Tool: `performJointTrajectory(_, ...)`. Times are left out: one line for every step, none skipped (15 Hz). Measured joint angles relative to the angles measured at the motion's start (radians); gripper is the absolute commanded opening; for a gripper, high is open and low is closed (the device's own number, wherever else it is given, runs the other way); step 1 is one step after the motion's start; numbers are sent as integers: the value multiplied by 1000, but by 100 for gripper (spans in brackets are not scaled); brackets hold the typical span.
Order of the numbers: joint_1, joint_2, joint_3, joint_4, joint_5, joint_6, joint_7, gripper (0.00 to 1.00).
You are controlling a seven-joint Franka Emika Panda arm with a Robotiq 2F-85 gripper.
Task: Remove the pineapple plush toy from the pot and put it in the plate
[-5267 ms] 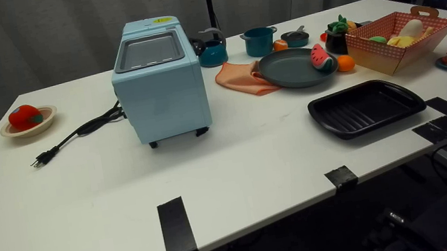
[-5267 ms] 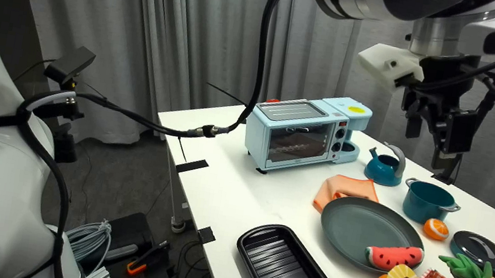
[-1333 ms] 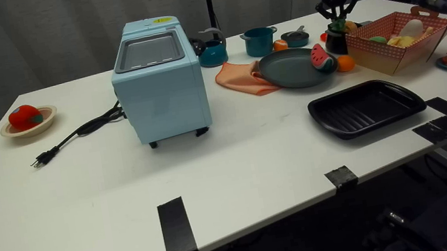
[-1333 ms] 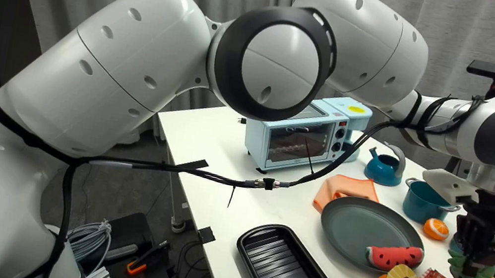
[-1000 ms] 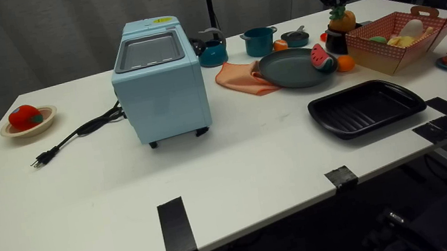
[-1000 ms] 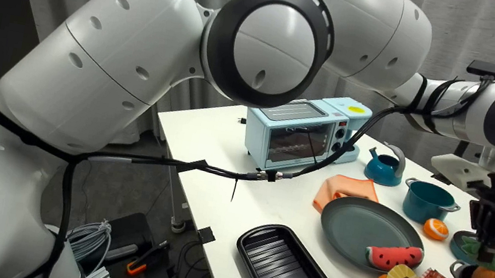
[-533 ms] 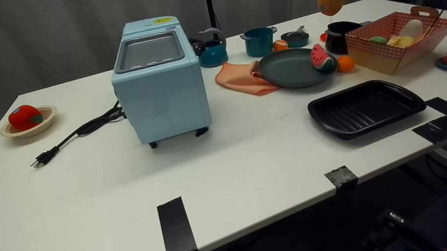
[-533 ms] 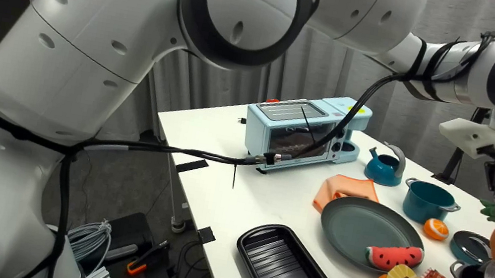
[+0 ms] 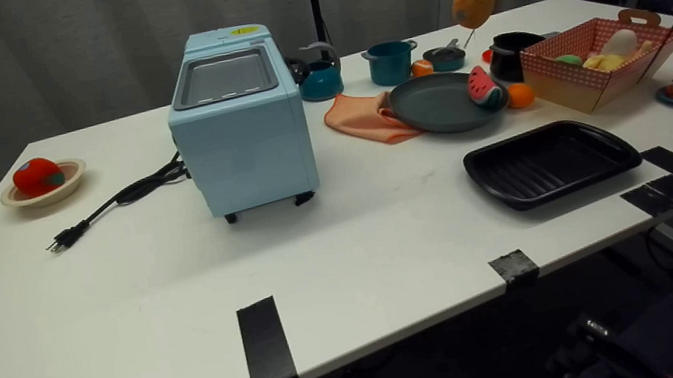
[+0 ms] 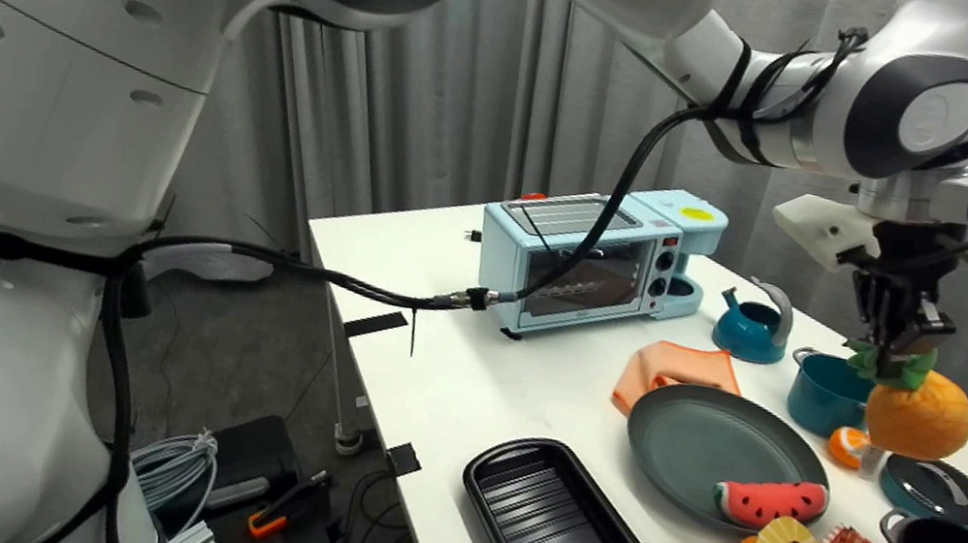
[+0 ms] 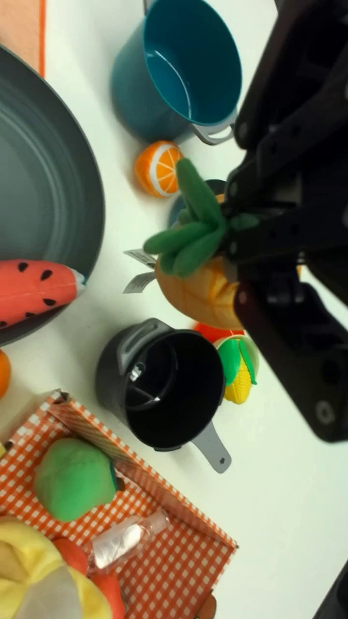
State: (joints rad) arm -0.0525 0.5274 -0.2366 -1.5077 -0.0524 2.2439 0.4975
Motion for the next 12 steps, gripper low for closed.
performJointTrajectory(9, -28, 7, -49, 0, 15, -8, 2)
performJointTrajectory(16, -56, 15, -97, -1, 27, -20, 2)
performJointTrajectory(22, -81, 24, -144, -1, 37, -31, 2)
performJointTrajectory(25, -104, 34, -188, -1, 42, -45, 2)
performJointTrajectory(26, -123, 46, -227, -1, 46, -57, 2)
performJointTrajectory(28, -137, 56, -263, -1, 51, -68, 2)
performJointTrajectory(28, -147, 65, -293, -1, 54, -76, 2)
performJointTrajectory(29, -152, 73, -316, -1, 54, -80, 2)
performJointTrajectory(30, -153, 80, -332, -1, 55, -81, 2)
performJointTrajectory(31, -152, 85, -344, -1, 55, -81, 2)
performJointTrajectory(34, -151, 89, -354, -1, 56, -81, 2)
performJointTrajectory(38, -148, 91, -361, -3, 58, -81, 12)
